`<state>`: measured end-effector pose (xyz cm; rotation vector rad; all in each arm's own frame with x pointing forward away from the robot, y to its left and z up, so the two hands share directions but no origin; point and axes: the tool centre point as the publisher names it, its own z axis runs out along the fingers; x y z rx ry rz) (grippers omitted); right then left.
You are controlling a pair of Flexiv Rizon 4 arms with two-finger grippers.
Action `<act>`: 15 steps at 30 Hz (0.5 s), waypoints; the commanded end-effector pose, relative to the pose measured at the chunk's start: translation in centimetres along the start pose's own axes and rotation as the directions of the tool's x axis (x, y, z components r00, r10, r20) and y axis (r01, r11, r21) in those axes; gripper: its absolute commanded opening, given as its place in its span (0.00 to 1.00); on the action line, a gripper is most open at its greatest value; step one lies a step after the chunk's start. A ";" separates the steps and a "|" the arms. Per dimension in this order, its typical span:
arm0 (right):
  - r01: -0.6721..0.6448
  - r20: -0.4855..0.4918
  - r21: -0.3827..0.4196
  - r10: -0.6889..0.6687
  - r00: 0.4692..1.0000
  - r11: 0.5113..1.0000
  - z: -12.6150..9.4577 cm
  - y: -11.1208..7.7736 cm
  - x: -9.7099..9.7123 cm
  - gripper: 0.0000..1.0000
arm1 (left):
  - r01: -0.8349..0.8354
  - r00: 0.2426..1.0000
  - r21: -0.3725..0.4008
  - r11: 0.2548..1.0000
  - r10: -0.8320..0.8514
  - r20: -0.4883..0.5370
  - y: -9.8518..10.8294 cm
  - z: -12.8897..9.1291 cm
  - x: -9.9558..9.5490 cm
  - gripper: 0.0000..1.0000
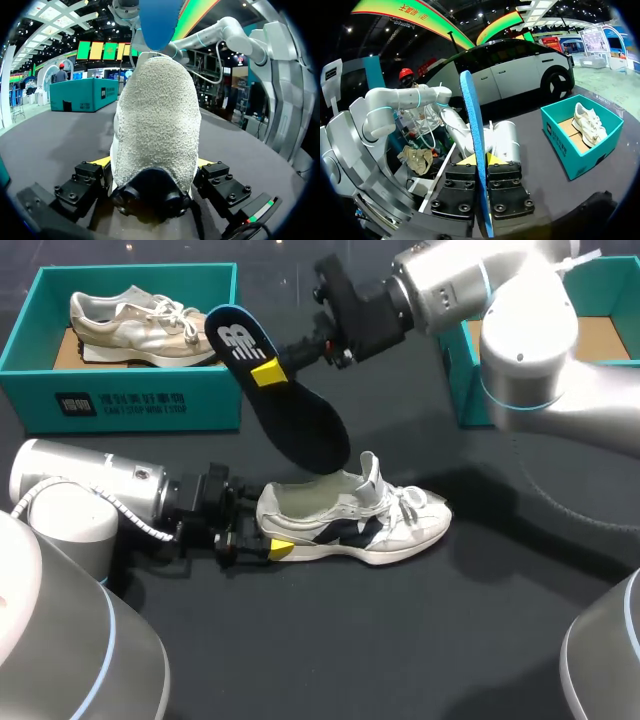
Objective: Take the shoe out of the shoebox, open the shoe tongue, remove and reinsert the insole, then place the shoe into the shoebox
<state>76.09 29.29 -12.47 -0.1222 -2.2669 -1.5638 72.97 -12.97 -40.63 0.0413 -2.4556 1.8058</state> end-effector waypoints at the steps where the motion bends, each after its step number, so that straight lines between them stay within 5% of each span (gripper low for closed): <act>1: 0.001 0.008 -0.010 -0.001 1.000 1.000 -0.2 -0.4 0.5 0.00 | 0.001 1.000 0.000 1.000 -0.001 0.000 0.3 0.1 0.0 0.00; 4: 0.001 0.008 -0.010 -0.001 1.000 1.000 -0.2 -0.4 0.5 0.00 | 0.001 1.000 0.000 1.000 -0.001 0.000 0.3 0.1 0.0 0.00; 7: -0.036 -0.006 -0.103 0.035 0.999 0.994 0.1 -0.2 0.6 0.00 | 0.001 1.000 0.000 1.000 -0.001 0.000 0.3 0.1 0.0 0.00; 15: -0.075 0.053 -0.209 0.088 0.995 0.975 -5.0 1.0 7.2 0.00 | 0.001 1.000 0.000 1.000 -0.001 0.000 0.3 0.1 0.0 0.00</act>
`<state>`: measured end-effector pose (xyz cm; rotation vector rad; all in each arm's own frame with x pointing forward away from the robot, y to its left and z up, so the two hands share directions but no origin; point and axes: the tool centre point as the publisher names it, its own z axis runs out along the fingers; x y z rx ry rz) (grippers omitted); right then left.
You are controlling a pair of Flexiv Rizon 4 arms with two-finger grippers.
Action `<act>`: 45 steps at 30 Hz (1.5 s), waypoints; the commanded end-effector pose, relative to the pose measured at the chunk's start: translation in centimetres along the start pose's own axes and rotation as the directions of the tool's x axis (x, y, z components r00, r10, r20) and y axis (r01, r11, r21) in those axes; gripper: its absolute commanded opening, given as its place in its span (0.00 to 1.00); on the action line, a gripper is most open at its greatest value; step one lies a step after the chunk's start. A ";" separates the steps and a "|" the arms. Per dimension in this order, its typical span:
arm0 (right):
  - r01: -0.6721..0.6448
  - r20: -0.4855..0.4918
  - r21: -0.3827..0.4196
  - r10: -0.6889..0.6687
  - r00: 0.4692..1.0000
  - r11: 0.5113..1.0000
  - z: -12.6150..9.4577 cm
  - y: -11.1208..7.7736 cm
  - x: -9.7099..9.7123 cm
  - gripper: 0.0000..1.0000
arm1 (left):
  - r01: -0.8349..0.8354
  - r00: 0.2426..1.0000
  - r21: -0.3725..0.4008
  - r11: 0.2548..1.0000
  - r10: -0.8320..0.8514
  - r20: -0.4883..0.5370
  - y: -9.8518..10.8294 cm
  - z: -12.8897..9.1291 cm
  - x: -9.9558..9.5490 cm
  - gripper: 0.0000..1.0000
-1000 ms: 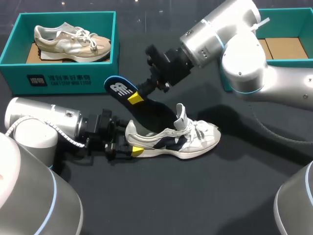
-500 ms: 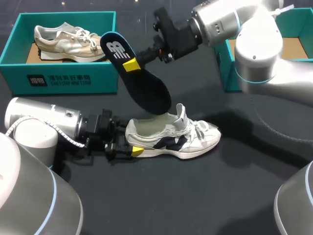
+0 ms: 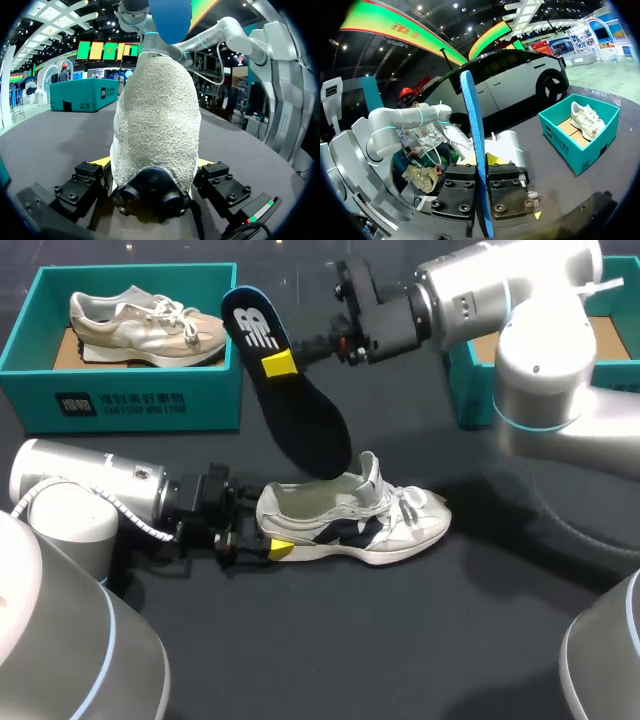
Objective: Take the shoe out of the shoebox, open the shoe tongue, remove and reinsert the insole, then place the shoe into the shoebox
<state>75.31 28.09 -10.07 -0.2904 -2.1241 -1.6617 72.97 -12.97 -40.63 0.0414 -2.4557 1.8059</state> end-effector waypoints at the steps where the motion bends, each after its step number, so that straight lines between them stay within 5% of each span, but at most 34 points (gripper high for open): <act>1: 0.021 0.038 -0.115 -0.016 0.999 0.993 -4.2 -0.6 6.2 0.00 | 0.001 1.000 -0.001 1.000 -0.001 0.000 0.3 0.1 0.0 0.00; 14: 0.011 0.068 -0.134 -0.002 0.998 0.991 -4.7 -0.7 6.7 0.00 | 0.001 1.000 -0.001 1.000 -0.001 0.000 0.3 0.1 0.0 0.00; 23: -0.061 0.135 -0.245 0.096 0.986 0.968 -7.8 -2.0 12.2 0.00 | 0.001 1.000 -0.001 1.000 -0.001 0.000 0.3 0.1 0.0 0.00; 36: -0.061 0.135 -0.245 0.096 0.986 0.968 -7.8 -2.0 12.2 0.00 | 0.001 1.000 -0.001 1.000 -0.001 0.000 0.3 0.1 0.0 0.00; 45: 0.020 0.114 -0.310 0.017 0.993 0.950 -10.1 -4.5 16.1 0.00 | 0.001 1.000 -0.001 1.000 -0.001 0.000 0.3 0.1 0.0 0.00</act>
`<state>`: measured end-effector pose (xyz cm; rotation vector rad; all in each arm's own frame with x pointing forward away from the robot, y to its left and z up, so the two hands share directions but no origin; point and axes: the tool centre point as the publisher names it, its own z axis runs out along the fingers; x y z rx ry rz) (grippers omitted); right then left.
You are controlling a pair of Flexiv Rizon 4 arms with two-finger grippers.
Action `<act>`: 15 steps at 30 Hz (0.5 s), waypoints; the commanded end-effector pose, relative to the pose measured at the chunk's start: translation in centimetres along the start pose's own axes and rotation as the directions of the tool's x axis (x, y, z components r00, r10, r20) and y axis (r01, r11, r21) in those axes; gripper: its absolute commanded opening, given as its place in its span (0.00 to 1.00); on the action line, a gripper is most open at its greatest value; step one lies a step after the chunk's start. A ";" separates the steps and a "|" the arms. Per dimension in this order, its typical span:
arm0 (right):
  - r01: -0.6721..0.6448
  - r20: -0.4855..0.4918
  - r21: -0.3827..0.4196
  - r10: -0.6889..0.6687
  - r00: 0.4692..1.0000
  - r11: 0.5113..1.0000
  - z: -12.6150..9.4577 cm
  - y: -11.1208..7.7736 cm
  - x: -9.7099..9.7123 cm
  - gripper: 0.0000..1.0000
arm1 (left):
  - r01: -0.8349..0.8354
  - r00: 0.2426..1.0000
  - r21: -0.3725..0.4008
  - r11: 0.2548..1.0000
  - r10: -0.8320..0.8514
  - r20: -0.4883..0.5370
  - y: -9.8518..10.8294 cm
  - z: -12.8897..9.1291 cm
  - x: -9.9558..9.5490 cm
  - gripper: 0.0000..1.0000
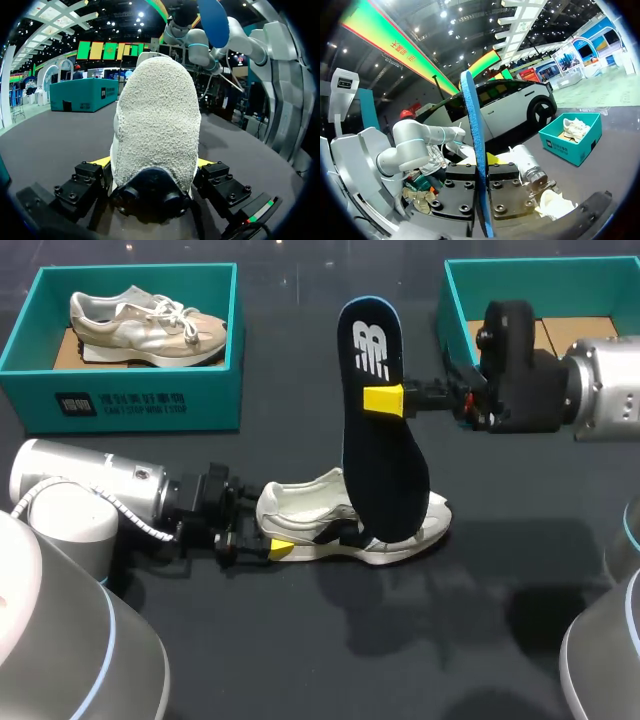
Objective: Take the shoe out of the shoebox, open the shoe tongue, remove and reinsert the insole, then place the shoe into the shoebox
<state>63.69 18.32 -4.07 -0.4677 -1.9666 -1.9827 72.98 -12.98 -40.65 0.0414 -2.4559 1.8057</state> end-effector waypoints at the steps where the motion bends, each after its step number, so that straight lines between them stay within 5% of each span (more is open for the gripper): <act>1: -0.015 0.012 -0.040 0.015 1.000 0.999 -2.8 -1.8 2.2 0.00 | 0.001 1.000 0.000 1.000 -0.001 0.000 0.3 0.1 0.0 0.00; 15: -0.015 0.012 -0.040 0.015 1.000 0.999 -2.8 -1.8 2.2 0.00 | 0.001 1.000 0.000 1.000 -0.001 0.000 0.3 0.1 0.0 0.00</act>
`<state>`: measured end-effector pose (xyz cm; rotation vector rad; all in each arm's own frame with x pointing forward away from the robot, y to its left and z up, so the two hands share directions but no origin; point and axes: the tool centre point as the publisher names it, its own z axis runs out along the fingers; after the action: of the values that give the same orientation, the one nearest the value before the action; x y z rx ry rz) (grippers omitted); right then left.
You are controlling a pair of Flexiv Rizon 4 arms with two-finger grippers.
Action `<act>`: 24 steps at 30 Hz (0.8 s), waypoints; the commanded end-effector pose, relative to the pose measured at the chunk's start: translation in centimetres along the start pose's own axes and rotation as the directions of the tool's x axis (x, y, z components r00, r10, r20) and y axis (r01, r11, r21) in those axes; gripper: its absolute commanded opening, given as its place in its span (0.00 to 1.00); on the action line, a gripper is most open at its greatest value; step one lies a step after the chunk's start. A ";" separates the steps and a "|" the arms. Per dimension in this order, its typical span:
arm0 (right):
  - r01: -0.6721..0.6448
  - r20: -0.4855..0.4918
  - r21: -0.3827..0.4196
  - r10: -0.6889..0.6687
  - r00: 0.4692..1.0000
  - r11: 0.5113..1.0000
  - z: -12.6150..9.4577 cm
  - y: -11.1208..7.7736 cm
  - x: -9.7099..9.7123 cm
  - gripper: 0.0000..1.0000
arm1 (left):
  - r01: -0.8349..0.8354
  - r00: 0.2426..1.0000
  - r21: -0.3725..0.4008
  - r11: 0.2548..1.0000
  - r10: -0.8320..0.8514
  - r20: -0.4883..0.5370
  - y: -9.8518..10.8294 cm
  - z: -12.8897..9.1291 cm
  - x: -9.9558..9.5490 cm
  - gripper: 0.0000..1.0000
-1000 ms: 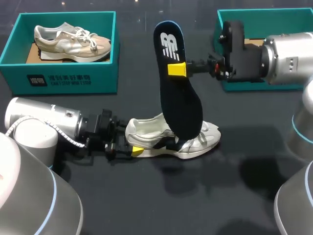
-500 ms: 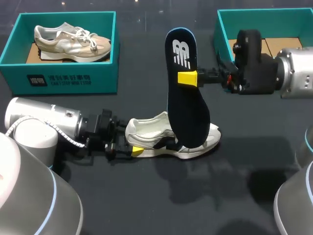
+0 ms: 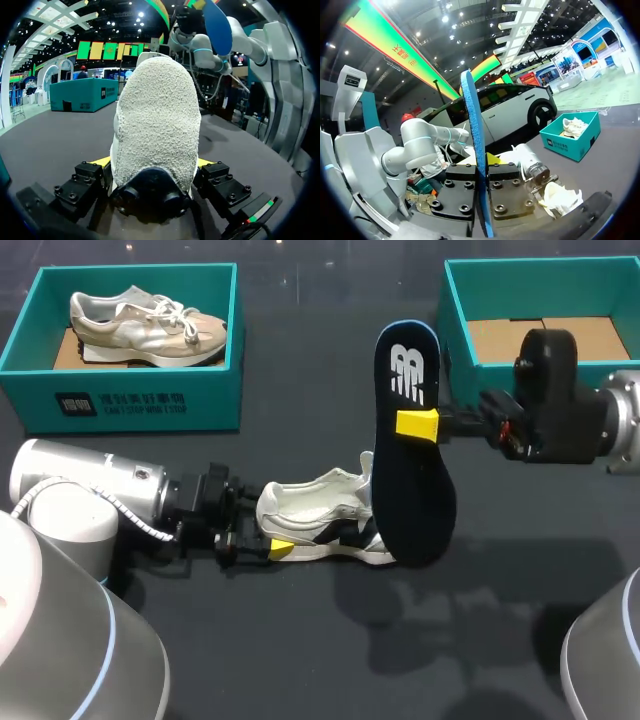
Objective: Take the shoe out of the shoebox, open the shoe tongue, remove and reinsert the insole, then place the shoe into the shoebox
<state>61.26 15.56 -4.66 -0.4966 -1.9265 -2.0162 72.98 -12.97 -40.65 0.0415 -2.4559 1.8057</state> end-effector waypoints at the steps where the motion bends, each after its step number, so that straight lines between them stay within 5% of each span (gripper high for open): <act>1: -0.001 0.006 -0.002 0.001 1.000 1.000 0.0 -0.2 0.3 0.00 | 0.001 1.000 0.000 1.000 -0.001 0.000 0.2 0.1 0.0 0.00; 21: -0.001 0.006 -0.002 0.001 1.000 1.000 0.0 -0.2 0.3 0.00 | 0.001 1.000 0.000 1.000 -0.001 0.000 0.2 0.1 0.0 0.00; 23: -0.001 0.006 -0.002 0.001 1.000 1.000 0.0 -0.2 0.3 0.00 | -0.002 1.000 -0.020 1.000 0.003 0.026 0.5 0.3 0.1 0.58; 24: -0.001 0.006 -0.002 0.001 1.000 1.000 0.0 -0.2 0.3 0.00 | -0.002 1.000 -0.023 1.000 0.002 0.028 0.5 0.4 0.1 1.00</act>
<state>60.91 15.34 -4.64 -0.5019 -1.9287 -2.0168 73.12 -12.88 -40.89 0.0444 -2.4759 1.7976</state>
